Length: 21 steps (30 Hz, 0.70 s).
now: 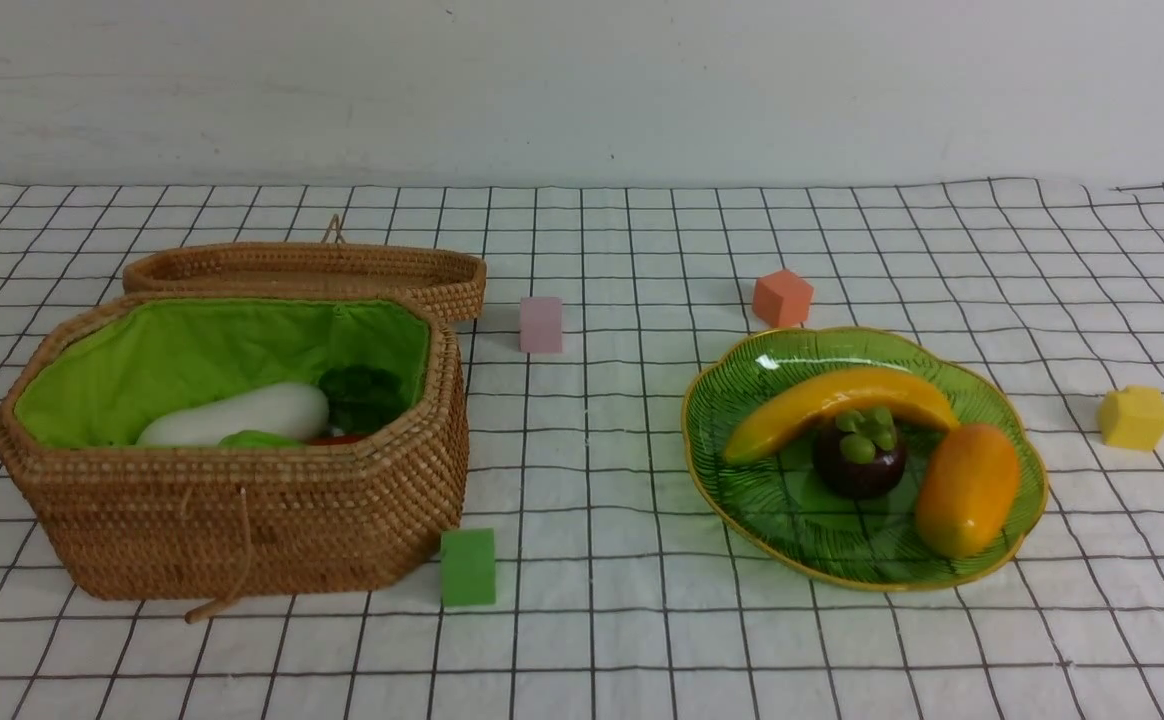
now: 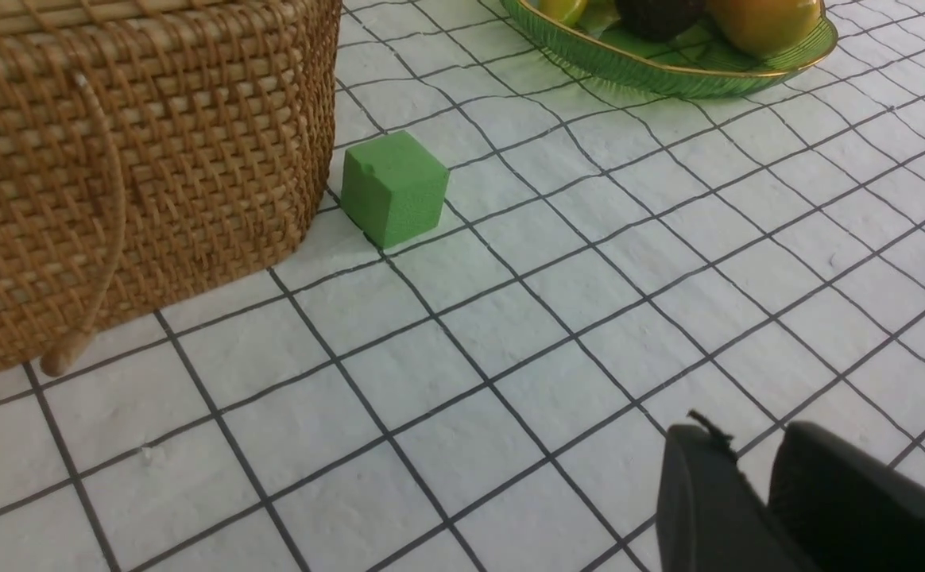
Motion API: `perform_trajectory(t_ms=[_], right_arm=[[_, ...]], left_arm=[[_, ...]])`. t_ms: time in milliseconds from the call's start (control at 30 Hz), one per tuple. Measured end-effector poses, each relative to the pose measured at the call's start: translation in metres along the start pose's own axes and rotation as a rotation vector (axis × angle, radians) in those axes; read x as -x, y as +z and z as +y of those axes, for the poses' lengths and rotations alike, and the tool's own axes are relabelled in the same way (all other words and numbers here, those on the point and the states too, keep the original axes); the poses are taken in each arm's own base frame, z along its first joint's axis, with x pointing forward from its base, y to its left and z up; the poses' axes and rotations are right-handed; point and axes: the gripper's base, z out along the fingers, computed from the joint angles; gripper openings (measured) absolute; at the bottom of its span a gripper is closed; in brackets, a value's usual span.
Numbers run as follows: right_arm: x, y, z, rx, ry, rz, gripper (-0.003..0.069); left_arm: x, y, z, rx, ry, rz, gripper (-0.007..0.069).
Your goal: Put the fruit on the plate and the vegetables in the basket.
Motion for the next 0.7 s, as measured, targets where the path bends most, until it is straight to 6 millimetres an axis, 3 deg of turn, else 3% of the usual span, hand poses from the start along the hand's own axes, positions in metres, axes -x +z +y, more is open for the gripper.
perform_trajectory(t_ms=[700], right_arm=[[-0.0006,-0.0002,0.0004,0.004,0.01,0.01,-0.0002]], left_arm=[[0.0,0.0,0.0,0.0,0.0,0.0,0.0145]])
